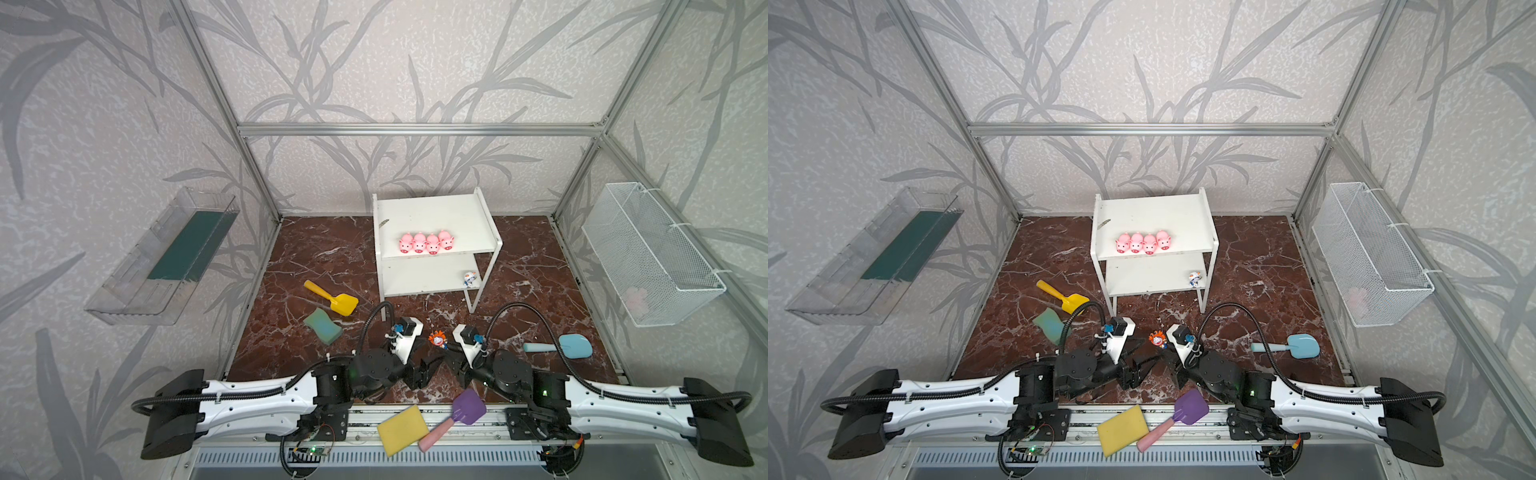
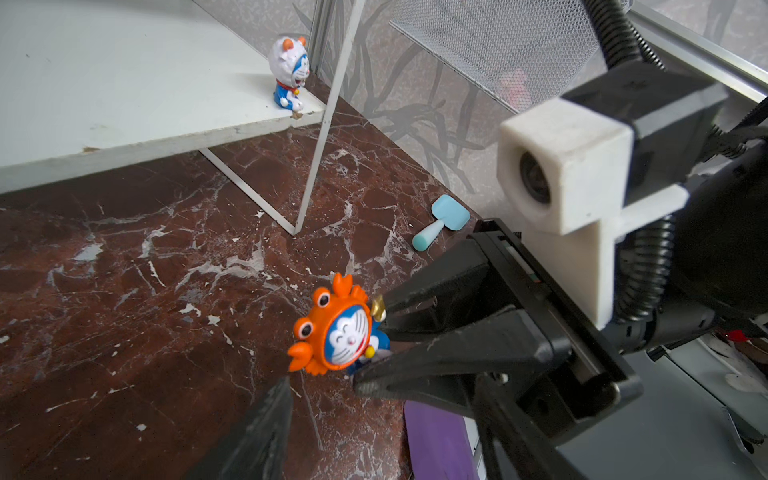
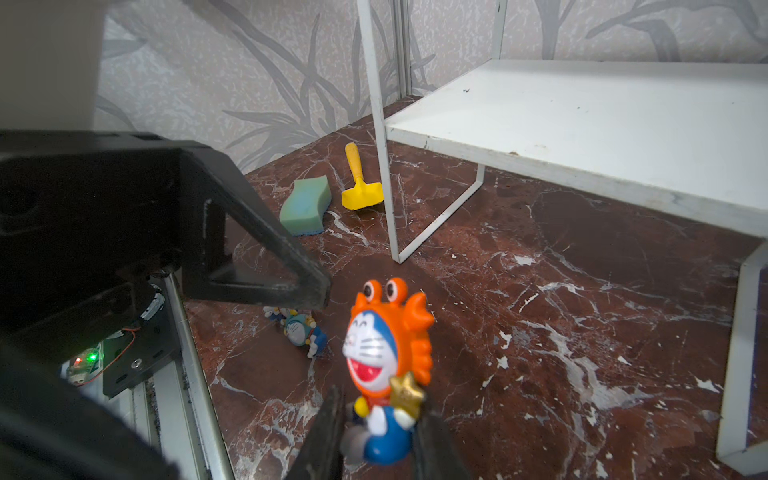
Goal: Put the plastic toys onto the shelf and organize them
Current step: 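Bring the crab figurine toward the left gripper with the right gripper, then close the left gripper on the crab figurine while the right gripper holds it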
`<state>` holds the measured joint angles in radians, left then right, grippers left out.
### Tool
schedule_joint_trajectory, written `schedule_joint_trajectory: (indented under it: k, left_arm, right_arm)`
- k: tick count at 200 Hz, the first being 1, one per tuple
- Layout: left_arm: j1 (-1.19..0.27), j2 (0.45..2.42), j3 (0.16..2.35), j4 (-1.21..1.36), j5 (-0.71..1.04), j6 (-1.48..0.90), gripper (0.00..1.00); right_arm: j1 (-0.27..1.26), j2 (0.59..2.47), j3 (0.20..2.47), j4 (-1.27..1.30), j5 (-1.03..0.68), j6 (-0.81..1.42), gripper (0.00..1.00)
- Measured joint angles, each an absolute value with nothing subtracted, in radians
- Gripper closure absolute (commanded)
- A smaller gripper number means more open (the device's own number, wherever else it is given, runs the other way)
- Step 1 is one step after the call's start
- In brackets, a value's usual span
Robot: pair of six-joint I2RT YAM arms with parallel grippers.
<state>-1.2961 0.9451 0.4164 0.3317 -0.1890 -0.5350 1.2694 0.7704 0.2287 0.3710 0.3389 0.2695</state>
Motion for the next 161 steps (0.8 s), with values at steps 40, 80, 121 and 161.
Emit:
schedule_joint_trajectory:
  k: [40, 80, 121, 161]
  left_arm:
    - [-1.293, 0.966, 0.416, 0.399, -0.192, -0.569, 0.36]
    - [-1.268, 0.982, 0.416, 0.456, -0.177, -0.603, 0.37]
    - [-1.235, 1.014, 0.416, 0.498, -0.140, -0.629, 0.38]
    - [-1.216, 1.053, 0.421, 0.529, -0.111, -0.653, 0.39]
  right_arm:
    - [1.288, 0.713, 0.222, 0.369, 0.358, 0.270, 0.81]
    - [1.293, 0.673, 0.212, 0.374, 0.360, 0.269, 0.81]
    - [1.295, 0.656, 0.208, 0.385, 0.359, 0.265, 0.81]
    - [1.296, 0.632, 0.207, 0.390, 0.359, 0.258, 0.81]
